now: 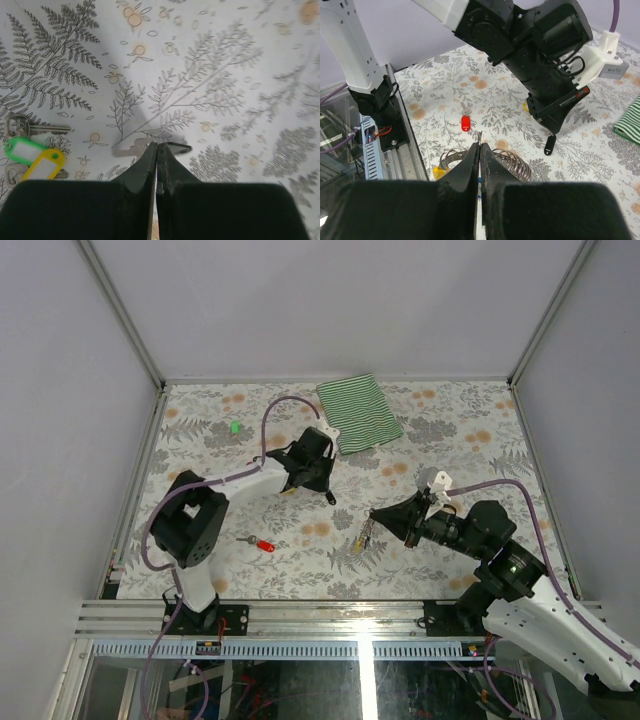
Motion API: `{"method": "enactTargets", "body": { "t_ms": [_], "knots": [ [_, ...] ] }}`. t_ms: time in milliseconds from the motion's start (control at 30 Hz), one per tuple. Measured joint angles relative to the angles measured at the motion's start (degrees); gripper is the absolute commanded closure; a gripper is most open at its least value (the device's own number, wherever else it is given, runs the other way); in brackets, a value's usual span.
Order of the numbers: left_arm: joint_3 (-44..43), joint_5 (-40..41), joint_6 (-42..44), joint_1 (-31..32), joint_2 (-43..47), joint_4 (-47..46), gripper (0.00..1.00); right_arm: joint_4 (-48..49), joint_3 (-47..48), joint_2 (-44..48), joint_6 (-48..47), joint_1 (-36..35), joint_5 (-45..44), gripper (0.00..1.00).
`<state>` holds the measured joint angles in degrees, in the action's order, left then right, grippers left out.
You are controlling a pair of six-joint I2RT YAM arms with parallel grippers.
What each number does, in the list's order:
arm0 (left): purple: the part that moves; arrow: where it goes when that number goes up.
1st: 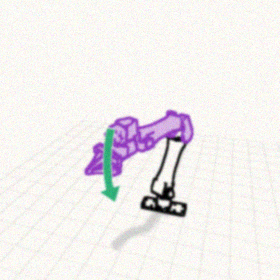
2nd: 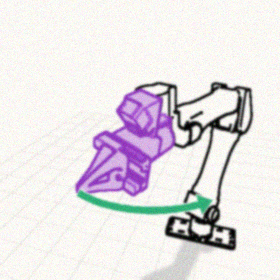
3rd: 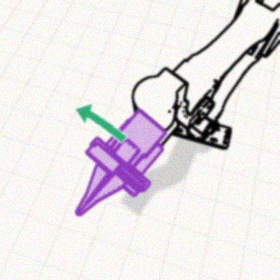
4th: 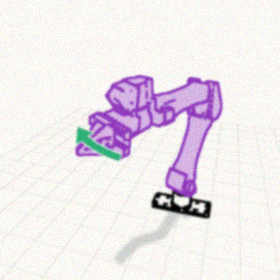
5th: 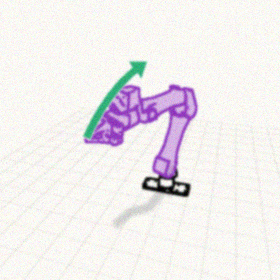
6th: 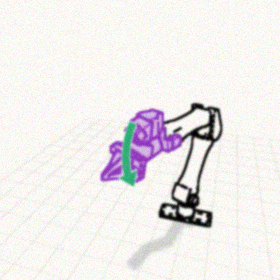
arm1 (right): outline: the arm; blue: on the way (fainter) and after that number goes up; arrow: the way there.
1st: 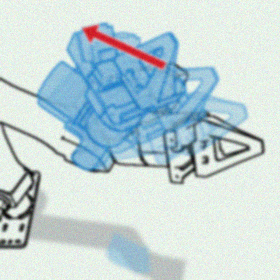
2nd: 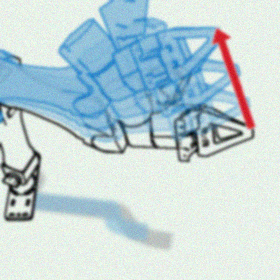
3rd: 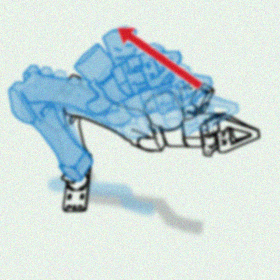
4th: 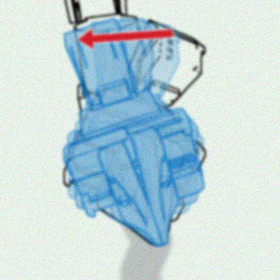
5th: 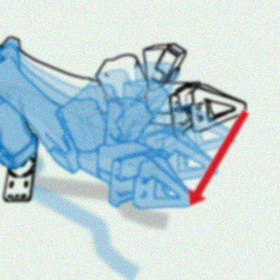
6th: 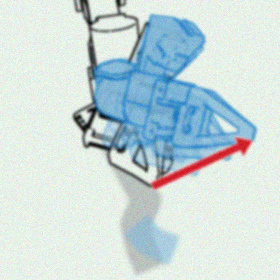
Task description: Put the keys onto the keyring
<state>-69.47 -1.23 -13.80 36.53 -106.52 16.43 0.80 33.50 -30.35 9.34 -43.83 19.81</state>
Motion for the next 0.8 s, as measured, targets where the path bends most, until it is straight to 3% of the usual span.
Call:
{"method": "enactTargets", "body": {
  "t_ms": [300,800],
  "knots": [
    [10.4,-5.5,3.3,0.2,19.6,-9.9,1.00,1.2,0.9,-2.3,-2.1,0.0,2.4,1.00],
    [18.4,-15.2,6.4,0.2,41.7,-18.6,1.00,7.7,4.7,-12.5,-3.1,0.0,12.8,1.00]
  ]
}}
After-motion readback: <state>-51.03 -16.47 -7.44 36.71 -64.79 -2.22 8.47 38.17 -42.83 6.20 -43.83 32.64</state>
